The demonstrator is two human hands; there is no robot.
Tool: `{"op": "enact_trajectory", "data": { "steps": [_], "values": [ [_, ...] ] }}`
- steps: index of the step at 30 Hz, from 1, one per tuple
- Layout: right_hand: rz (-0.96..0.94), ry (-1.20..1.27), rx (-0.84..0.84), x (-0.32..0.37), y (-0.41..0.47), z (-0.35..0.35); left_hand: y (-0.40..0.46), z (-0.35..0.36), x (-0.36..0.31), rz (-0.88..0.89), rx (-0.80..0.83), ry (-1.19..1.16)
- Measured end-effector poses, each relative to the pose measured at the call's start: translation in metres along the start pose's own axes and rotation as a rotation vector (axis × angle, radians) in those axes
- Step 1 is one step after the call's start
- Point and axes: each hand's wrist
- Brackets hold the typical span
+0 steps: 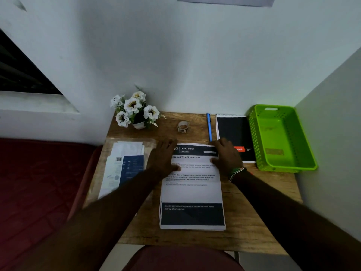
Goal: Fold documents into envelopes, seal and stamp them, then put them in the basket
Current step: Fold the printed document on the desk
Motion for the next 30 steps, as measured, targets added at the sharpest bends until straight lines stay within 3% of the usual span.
{"op": "enact_trajectory", "data": {
  "steps": [8,13,18,25,30],
  "values": [
    [0.014,0.084,-0.195,-0.001,-0.008,-0.003,-0.005,0.003,0.0,0.055,-0.064,0.02],
    [0.074,0.068,-0.207,0.0,-0.008,-0.006,-0.003,0.005,0.004,0.039,-0.031,0.046],
    [0.006,0.079,-0.301,-0.005,-0.009,-0.002,-0.002,0.004,0.007,0.041,-0.01,0.085],
    [0.005,0.263,-0.256,-0.011,-0.026,0.004,-0.016,0.007,0.017,0.272,-0.211,-0.017],
    [-0.068,0.277,-0.23,-0.012,-0.054,0.014,-0.03,0.012,0.031,0.32,-0.114,-0.174]
  ]
}}
Point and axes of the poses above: each hand's wrist, its own y-axis towards the middle knuckle, its own z-axis out of the palm, x = y × z, and after that the axes turned 9 degrees about -y, right-handed
